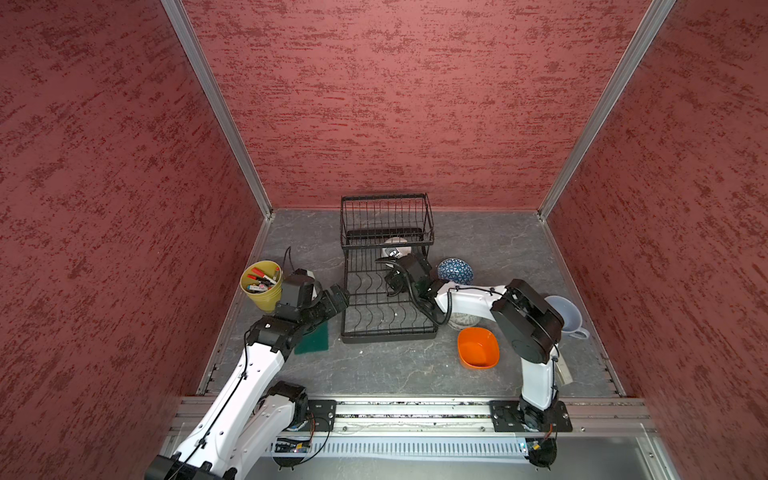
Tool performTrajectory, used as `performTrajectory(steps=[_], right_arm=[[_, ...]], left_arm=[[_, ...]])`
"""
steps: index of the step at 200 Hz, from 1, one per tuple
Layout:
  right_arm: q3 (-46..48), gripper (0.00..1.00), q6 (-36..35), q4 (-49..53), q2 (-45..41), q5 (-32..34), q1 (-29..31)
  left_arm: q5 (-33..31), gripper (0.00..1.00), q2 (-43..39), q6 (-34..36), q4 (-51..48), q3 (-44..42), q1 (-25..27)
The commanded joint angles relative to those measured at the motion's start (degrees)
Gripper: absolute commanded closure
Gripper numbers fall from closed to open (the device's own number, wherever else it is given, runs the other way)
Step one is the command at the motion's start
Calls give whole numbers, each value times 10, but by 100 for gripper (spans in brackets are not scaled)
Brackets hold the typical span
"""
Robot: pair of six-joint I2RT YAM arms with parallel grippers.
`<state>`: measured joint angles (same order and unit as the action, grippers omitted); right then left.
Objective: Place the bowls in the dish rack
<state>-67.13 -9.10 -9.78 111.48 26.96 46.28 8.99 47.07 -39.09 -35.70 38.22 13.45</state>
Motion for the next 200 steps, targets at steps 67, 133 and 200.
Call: performTrajectory(steps=[67, 133, 200], right_arm=[[53, 1, 45, 22, -75, -80, 4], [71, 1, 69, 73, -134, -134, 5], [82, 1, 134, 156, -186, -177, 4]], left_arm=[[3, 0, 14, 21, 14, 17, -4], [1, 0, 13, 31, 5, 24, -3], [-3, 0, 14, 32, 2, 30, 16]])
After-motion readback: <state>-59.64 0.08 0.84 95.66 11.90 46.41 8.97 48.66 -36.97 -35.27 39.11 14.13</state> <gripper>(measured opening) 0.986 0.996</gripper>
